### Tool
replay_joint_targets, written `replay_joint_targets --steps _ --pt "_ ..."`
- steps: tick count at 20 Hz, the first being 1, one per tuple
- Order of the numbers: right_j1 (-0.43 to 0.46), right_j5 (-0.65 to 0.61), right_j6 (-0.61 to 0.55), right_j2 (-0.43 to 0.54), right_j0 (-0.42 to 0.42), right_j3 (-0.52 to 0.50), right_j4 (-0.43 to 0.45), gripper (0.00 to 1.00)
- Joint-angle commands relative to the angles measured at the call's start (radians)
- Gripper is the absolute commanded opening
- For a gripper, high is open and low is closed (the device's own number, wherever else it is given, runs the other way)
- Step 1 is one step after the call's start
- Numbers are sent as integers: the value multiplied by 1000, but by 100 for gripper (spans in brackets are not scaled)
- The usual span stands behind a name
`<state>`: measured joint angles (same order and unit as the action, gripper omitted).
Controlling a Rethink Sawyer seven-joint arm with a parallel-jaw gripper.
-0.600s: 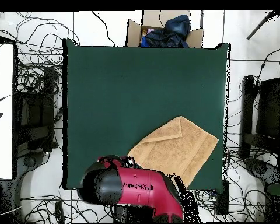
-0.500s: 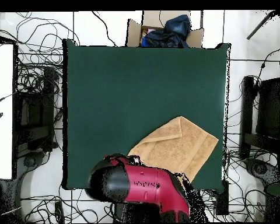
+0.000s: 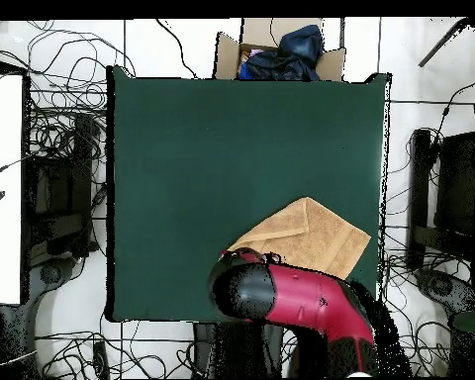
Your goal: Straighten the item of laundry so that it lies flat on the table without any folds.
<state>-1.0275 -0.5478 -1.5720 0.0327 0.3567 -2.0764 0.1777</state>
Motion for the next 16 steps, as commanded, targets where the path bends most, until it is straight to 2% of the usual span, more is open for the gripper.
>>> replay_joint_targets --steps 1,7,16 --pt "115 73 136 163 130 85 76 100" --pt "159 99 201 316 280 101 119 100" --pt "212 -5 292 528 469 160 189 100"
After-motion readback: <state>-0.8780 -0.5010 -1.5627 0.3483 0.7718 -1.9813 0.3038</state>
